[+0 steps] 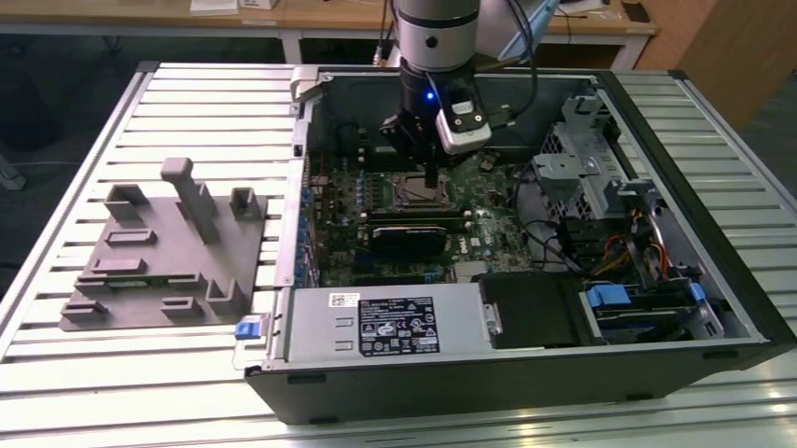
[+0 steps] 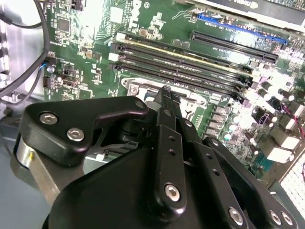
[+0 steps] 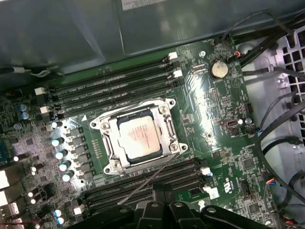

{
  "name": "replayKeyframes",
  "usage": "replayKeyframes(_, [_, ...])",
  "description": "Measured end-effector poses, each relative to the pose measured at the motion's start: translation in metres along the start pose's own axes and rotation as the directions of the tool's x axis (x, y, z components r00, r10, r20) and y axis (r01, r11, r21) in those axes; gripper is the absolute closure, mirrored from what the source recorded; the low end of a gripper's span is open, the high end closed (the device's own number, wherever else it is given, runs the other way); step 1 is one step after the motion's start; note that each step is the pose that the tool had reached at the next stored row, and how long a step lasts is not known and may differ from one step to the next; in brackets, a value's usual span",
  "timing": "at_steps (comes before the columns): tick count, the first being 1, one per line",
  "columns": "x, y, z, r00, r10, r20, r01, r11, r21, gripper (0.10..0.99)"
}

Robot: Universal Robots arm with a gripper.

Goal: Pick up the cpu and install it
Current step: 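Install the second cpu locking lever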

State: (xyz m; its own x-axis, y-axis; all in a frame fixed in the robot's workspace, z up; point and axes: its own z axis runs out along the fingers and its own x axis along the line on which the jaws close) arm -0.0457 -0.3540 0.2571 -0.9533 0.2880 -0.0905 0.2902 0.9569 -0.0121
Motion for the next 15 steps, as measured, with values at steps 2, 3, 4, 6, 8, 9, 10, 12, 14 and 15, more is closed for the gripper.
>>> replayKeyframes(2, [0.0,-0.0011,0.0032,1.0,-0.006,-0.001,0.006,1.0,0.0,0.98])
replayKeyframes(3, [0.0002,-0.0017,0.0046,1.0,-0.009,-0.0012,0.009,1.0,-0.001,0.98])
replayKeyframes(4, [0.0005,-0.0023,0.0063,0.9999,-0.014,-0.0014,0.014,0.9999,-0.002,0.98])
replayKeyframes(6, [0.0012,-0.0032,0.0093,0.9997,-0.025,-0.0018,0.025,0.9997,-0.005,0.98])
replayKeyframes(8, [0.0023,-0.0042,0.0119,0.9994,-0.036,-0.0024,0.036,0.9993,-0.009,0.98])
replayKeyframes(9, [0.0028,-0.0049,0.0128,0.9992,-0.039,-0.003,0.039,0.9992,-0.011,0.98])
replayKeyframes(10, [0.0033,-0.0055,0.0138,0.9991,-0.041,-0.0036,0.041,0.999,-0.014,0.98])
replayKeyframes(12, [0.0063,-0.0082,0.0173,0.9988,-0.048,-0.0085,0.048,0.9983,-0.035,0.98])
replayKeyframes(14, [0.0074,-0.0096,0.0188,0.9986,-0.052,-0.0108,0.052,0.9977,-0.044,0.98])
replayKeyframes(15, [0.008,-0.0104,0.0195,0.9985,-0.054,-0.0118,0.053,0.9974,-0.049,0.98])
